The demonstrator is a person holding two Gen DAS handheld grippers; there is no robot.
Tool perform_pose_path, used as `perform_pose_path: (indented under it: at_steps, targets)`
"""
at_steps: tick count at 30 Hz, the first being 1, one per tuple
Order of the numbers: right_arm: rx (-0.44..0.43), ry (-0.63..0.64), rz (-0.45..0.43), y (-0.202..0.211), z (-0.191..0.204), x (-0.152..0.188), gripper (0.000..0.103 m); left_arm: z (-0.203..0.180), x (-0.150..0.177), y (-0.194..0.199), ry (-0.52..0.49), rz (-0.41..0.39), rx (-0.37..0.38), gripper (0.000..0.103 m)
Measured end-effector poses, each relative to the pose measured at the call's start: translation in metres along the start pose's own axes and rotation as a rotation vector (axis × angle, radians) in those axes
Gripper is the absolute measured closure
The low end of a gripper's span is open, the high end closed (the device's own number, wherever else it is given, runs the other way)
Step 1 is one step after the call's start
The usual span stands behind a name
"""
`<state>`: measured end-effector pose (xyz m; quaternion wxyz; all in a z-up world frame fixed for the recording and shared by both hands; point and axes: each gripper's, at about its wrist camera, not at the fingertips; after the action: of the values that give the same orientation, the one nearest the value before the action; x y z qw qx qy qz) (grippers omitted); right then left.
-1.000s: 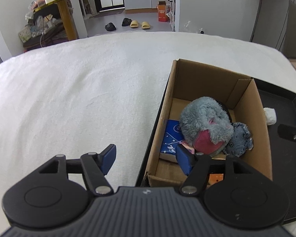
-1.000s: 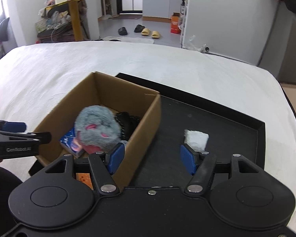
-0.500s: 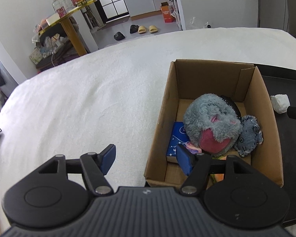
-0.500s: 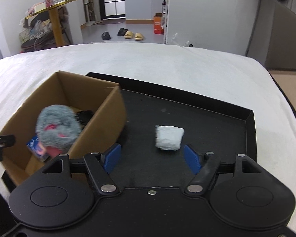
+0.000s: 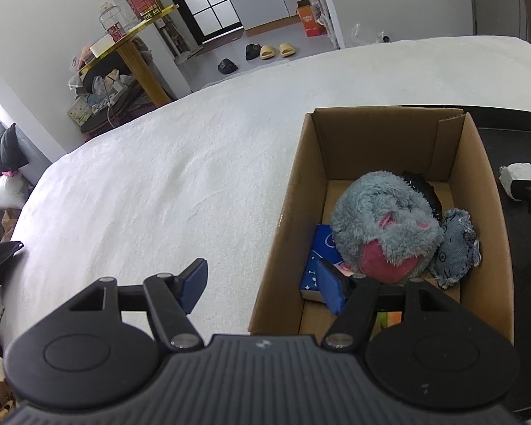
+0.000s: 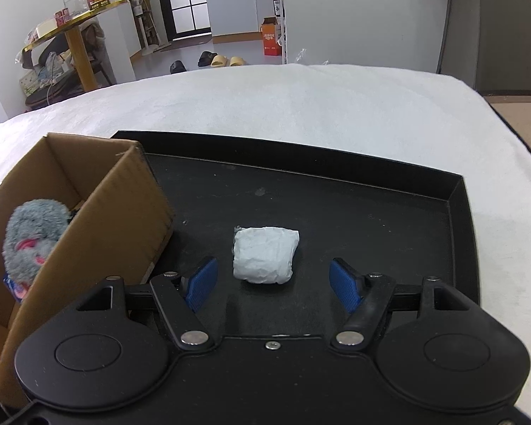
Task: Organize soft objects
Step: 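Move the right gripper to the white cloth bundle and grasp it, then carry the white bundle with the right gripper into the box and release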
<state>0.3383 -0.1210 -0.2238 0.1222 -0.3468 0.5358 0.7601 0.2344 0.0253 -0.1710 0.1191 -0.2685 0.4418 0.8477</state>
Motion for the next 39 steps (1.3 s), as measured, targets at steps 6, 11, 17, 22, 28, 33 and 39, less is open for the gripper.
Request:
perform_pose_path:
  at_steps: [6, 11, 17, 22, 28, 33, 39]
  targets:
    - [-0.035, 0.044, 0.024, -0.011, 0.000, -0.003, 0.065, -0.008, -0.002, 0.003, -0.021, 0.003, -0.022, 0.037]
    - [-0.051, 0.030, 0.015, 0.010, -0.009, 0.000, 0.065, -0.011, -0.003, 0.005, -0.029, 0.007, -0.034, 0.037]
    - [-0.042, 0.020, 0.020, 0.029, -0.017, 0.007, 0.065, -0.004, -0.001, 0.012, -0.014, -0.007, -0.024, 0.037]
    - [-0.028, -0.003, 0.006, 0.043, -0.019, 0.009, 0.065, 0.003, 0.001, 0.019, 0.002, -0.024, -0.011, 0.037]
    - [-0.018, -0.001, -0.016, 0.064, -0.009, 0.009, 0.065, 0.010, 0.005, 0.027, 0.025, -0.046, 0.018, 0.037]
    - [-0.011, 0.009, -0.032, 0.075, 0.000, 0.005, 0.065, 0.018, 0.007, 0.029, 0.056, -0.052, 0.050, 0.037]
    - [0.011, 0.044, -0.040, 0.086, 0.017, 0.002, 0.065, 0.024, 0.010, 0.029, 0.073, -0.062, 0.071, 0.037]
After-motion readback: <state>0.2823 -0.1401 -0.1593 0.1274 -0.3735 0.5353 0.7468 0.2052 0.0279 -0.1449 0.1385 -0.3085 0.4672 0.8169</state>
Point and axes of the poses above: each gripper's, at about its wrist camera, not at the fingertips, and y roughly against the way its jaws point, z to its left, x to its underside, and after that the axes turned 7 degrees about -x, right-handed
